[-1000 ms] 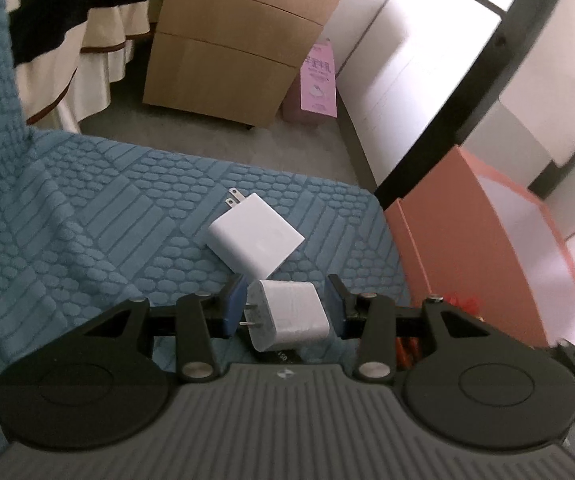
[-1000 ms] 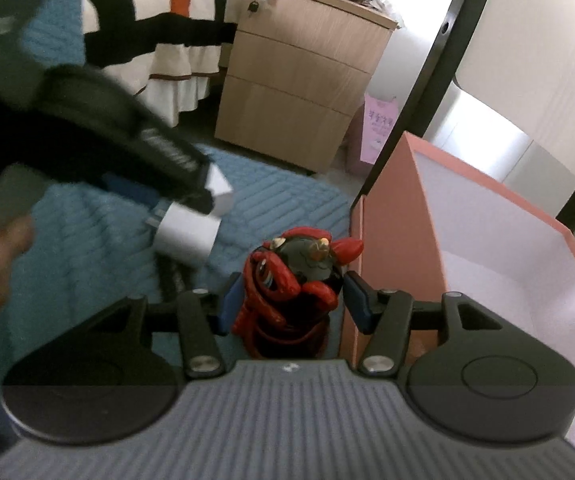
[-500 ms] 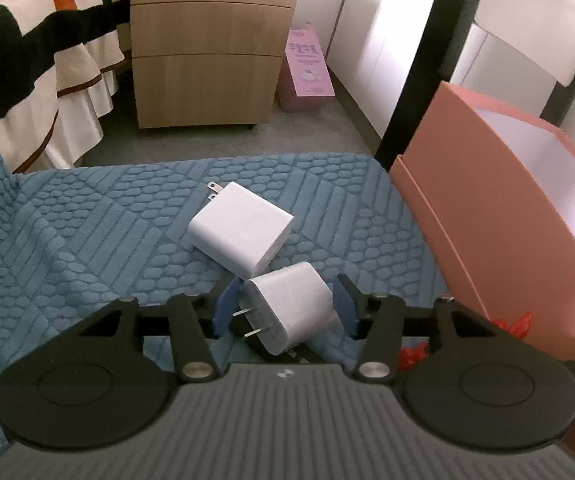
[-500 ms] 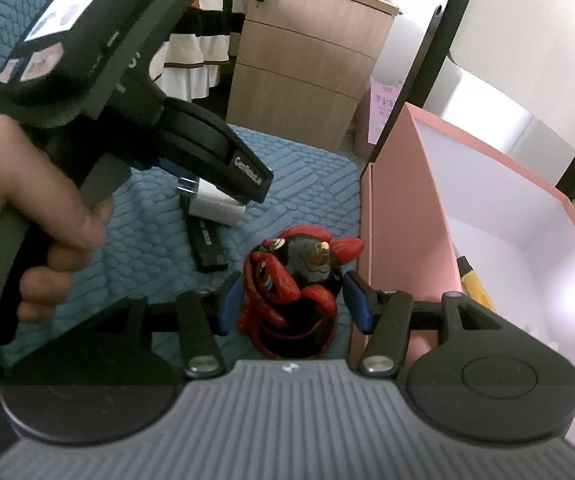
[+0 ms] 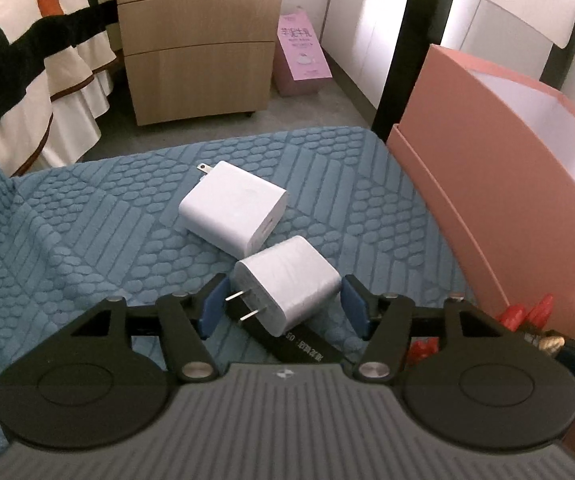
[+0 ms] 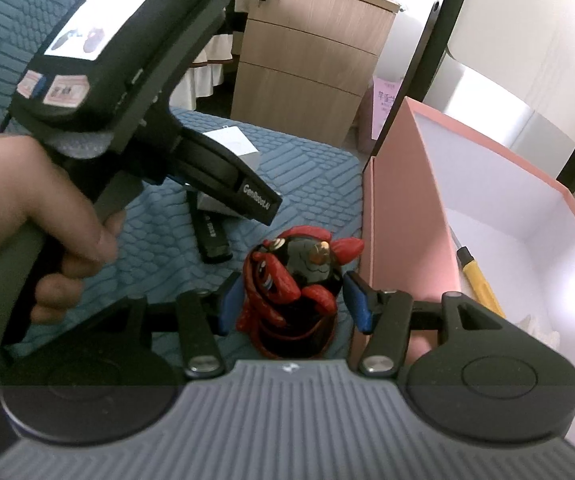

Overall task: Organize rigid objects
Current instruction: 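Close the left tool on the white charger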

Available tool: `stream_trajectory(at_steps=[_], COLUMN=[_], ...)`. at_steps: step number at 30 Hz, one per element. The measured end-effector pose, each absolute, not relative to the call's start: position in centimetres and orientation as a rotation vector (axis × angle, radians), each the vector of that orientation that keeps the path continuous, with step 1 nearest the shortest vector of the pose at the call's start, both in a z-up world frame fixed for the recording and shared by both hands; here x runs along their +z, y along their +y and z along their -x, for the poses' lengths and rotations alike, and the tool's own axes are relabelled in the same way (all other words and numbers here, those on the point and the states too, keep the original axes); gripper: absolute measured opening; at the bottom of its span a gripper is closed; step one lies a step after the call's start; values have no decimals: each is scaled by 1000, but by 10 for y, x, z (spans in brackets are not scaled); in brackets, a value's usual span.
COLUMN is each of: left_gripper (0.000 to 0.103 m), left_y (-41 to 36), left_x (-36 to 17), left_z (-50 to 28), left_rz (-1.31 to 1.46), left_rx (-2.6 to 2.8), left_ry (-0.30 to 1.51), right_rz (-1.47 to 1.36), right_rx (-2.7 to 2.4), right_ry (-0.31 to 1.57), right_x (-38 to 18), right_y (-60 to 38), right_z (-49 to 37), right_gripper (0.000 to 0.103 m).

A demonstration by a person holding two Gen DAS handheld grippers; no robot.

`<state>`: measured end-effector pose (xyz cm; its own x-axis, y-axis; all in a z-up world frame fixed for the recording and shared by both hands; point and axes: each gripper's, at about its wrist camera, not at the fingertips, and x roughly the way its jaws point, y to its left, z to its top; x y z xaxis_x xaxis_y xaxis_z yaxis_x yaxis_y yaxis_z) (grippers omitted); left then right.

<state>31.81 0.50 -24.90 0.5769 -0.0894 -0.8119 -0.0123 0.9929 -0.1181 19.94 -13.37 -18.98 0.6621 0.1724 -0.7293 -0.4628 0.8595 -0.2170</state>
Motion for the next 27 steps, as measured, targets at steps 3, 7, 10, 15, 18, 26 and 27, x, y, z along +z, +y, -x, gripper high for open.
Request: stream_trajectory(at_steps=[3, 7, 10, 15, 18, 26, 27], left_gripper=[66, 66, 66, 66, 66, 66, 66], left_y=[7, 10, 11, 16, 23, 41, 42], left_x=[-249, -245, -241, -234, -229, -218, -217], left_z=[-317, -312, -306, -289, -279, -246, -243], left_rz=[127, 151, 169, 193, 236, 298, 301], left_rx=[-39, -31, -31, -10, 11, 59, 67], left_ry=[955, 949, 947, 939, 933, 919, 916], right_rz=[408, 398, 381, 344, 360, 381, 381], right_rx=[369, 371, 375, 385, 397, 463, 466], right_ry=[768, 764, 760, 765, 749, 684, 681], right_x=[-190, -192, -191, -186, -186, -181, -182], right_y=[-134, -136, -138, -138, -137, -130, -129], right_z=[-201, -200, -200, -202, -197, -182, -182], right_gripper=[57, 57, 57, 57, 57, 44, 44])
